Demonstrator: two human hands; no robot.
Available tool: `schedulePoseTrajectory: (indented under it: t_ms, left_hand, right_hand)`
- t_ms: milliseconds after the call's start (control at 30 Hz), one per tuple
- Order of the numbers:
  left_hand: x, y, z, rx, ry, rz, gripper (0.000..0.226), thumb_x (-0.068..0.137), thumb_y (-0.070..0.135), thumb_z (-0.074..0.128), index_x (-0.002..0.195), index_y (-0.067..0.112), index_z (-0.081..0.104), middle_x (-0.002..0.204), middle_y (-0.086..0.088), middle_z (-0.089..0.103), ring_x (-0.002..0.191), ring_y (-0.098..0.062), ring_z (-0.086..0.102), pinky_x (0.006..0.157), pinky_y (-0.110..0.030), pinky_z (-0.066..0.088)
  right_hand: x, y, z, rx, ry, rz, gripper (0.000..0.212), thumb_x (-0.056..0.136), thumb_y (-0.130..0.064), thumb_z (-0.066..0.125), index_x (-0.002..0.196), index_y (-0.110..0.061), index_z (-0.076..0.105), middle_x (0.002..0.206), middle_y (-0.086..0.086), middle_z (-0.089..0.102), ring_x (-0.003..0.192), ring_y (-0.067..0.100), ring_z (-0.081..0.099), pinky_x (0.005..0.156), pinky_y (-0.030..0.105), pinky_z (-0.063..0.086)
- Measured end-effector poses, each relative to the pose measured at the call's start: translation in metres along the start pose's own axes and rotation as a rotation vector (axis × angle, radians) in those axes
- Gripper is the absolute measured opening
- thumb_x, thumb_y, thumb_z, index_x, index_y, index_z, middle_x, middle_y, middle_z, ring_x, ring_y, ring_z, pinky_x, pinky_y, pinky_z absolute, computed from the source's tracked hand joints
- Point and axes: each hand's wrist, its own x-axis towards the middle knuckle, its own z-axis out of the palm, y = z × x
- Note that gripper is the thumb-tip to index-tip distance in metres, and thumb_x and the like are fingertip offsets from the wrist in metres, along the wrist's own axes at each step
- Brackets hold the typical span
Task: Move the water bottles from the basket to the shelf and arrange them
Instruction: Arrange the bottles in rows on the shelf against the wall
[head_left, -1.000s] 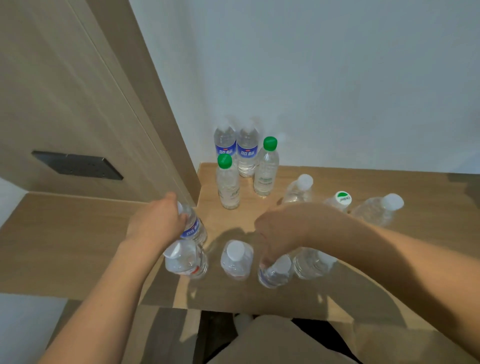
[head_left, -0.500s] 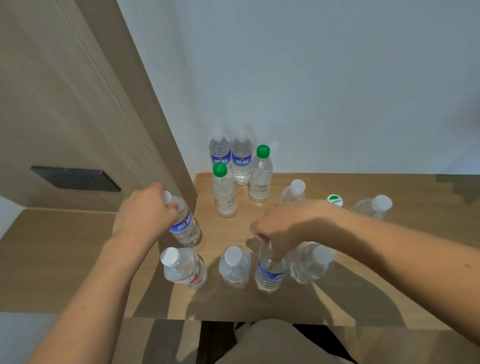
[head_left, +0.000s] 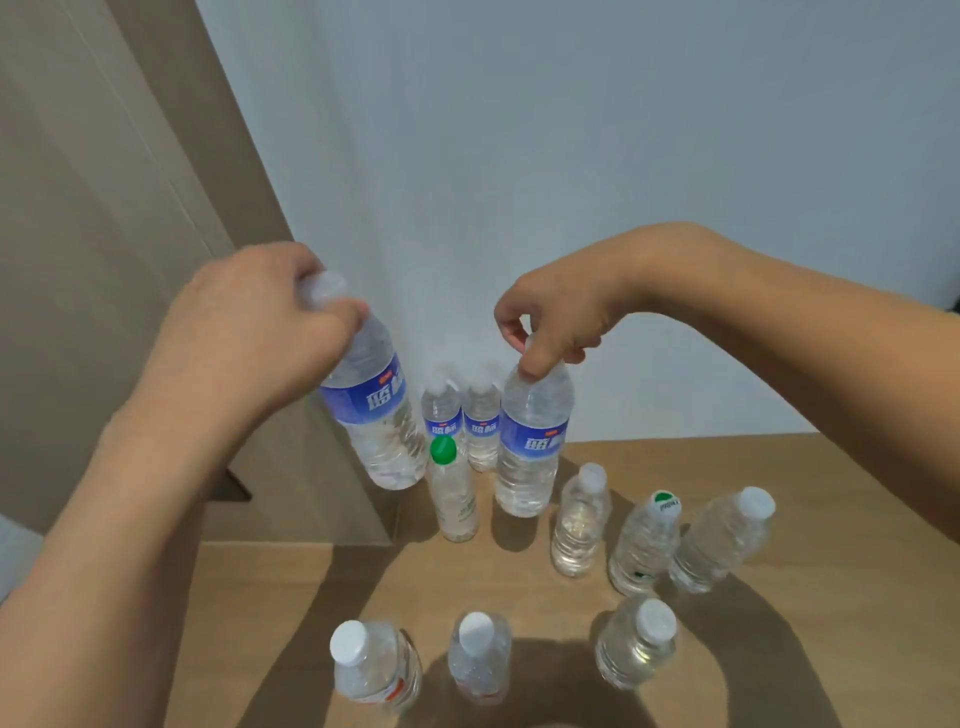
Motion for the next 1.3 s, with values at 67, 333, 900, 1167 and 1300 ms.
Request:
schedulePoseTrajectory:
  t_ms: [67, 333, 900, 1167, 1300]
  left_hand:
    - [0.016, 0.013, -0.009, -0.030, 0.044, 0.046, 0.021, 0.084, 0.037, 0.062, 0.084, 0.016, 0.062, 0.081, -0.008, 0.061, 0.083, -0.036, 0.054, 0.060, -0.035, 0.033]
    - [0.074, 0.053, 0.009, -0.111, 0.091, 0.156, 0.028, 0.088, 0.037, 0.058, 0.107, 0.017, 0.062, 0.097, -0.003, 0.060, 0.091, -0.030, 0.054, 0.070, -0.032, 0.032]
    - [0.121, 0.084, 0.159, -0.099, -0.321, 0.250, 0.037, 0.090, 0.041, 0.058, 0.121, 0.020, 0.058, 0.113, -0.008, 0.066, 0.104, -0.031, 0.058, 0.072, -0.030, 0.038]
    - [0.112, 0.076, 0.234, -0.043, -0.500, 0.267, 0.038, 0.088, 0.040, 0.060, 0.118, 0.017, 0.057, 0.110, -0.012, 0.066, 0.100, -0.035, 0.060, 0.072, -0.033, 0.044]
    - [0.104, 0.068, 0.261, -0.012, -0.569, 0.272, 0.032, 0.089, 0.035, 0.060, 0.114, 0.016, 0.056, 0.105, -0.013, 0.067, 0.096, -0.035, 0.061, 0.072, -0.036, 0.048]
  right_hand:
    - [-0.001, 0.008, -0.019, 0.022, 0.062, 0.025, 0.024, 0.082, -0.033, 0.068, 0.089, -0.015, 0.054, 0.062, 0.005, 0.060, 0.054, 0.022, 0.048, 0.055, 0.027, 0.041]
    - [0.003, 0.050, -0.054, 0.068, 0.301, 0.141, 0.027, 0.085, -0.031, 0.063, 0.097, -0.008, 0.060, 0.058, 0.002, 0.059, 0.051, 0.020, 0.048, 0.054, 0.026, 0.042]
    - [0.072, 0.157, 0.024, 0.036, 0.376, 0.262, 0.023, 0.078, -0.039, 0.067, 0.088, -0.023, 0.053, 0.078, -0.006, 0.049, 0.082, 0.023, 0.053, 0.061, 0.029, 0.037]
    - [0.101, 0.171, 0.074, 0.043, 0.406, 0.223, 0.026, 0.081, -0.040, 0.063, 0.094, -0.022, 0.049, 0.086, 0.000, 0.050, 0.080, 0.024, 0.051, 0.064, 0.029, 0.037]
    - [0.114, 0.173, 0.099, 0.075, 0.417, 0.230, 0.026, 0.082, -0.038, 0.062, 0.096, -0.020, 0.048, 0.084, 0.001, 0.049, 0.077, 0.025, 0.049, 0.062, 0.030, 0.035]
